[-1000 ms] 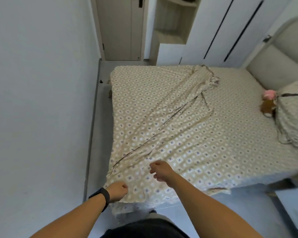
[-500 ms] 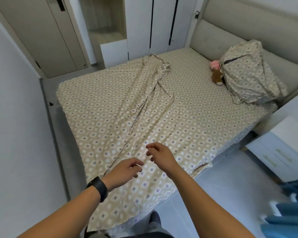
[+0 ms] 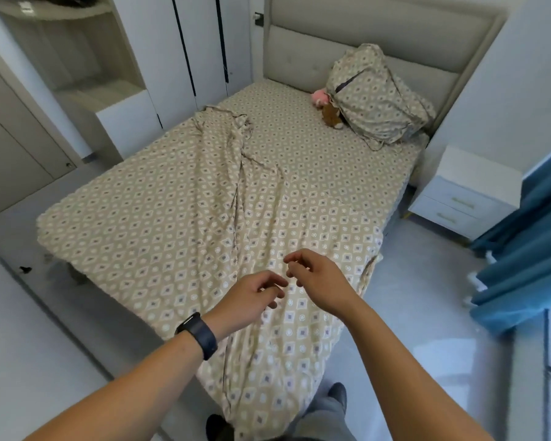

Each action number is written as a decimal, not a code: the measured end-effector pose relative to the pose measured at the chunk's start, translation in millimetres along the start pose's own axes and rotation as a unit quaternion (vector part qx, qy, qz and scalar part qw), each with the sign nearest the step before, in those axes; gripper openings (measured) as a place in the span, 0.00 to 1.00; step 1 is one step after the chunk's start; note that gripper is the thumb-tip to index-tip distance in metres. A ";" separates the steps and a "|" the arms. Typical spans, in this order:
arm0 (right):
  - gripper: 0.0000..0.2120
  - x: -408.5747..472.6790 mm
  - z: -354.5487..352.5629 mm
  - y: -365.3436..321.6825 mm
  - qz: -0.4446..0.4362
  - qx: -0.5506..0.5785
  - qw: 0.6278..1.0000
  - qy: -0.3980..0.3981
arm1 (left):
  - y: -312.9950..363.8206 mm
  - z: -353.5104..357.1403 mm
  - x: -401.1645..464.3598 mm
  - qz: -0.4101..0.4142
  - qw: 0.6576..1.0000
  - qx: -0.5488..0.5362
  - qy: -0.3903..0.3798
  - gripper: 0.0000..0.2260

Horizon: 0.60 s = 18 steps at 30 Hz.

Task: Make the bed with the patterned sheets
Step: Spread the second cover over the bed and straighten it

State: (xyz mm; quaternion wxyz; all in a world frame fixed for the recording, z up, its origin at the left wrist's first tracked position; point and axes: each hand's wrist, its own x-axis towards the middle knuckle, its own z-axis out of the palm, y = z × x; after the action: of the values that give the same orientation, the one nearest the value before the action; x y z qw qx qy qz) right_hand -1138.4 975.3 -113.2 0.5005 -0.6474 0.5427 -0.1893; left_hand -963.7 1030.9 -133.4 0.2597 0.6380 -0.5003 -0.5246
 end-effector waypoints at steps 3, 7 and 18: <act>0.08 -32.1 12.2 -2.1 0.017 -0.025 0.999 -0.014 | 8.1 -10.1 -13.4 0.030 0.999 0.009 -0.029 0.09; 0.08 -52.0 16.2 -14.8 0.015 -0.028 0.999 0.031 | 10.6 -19.9 -28.4 0.053 0.998 0.008 -0.038 0.09; 0.07 -46.7 27.3 -47.0 -0.015 -0.013 0.998 0.057 | 0.6 -81.0 -43.9 0.051 0.996 -0.050 0.048 0.10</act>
State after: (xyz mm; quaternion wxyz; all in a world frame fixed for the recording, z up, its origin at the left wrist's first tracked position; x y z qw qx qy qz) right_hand -1108.6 1024.8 -70.8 0.4578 -0.6501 0.5625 -0.2265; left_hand -886.4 1054.9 -89.5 0.3412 0.6222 -0.4927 -0.5038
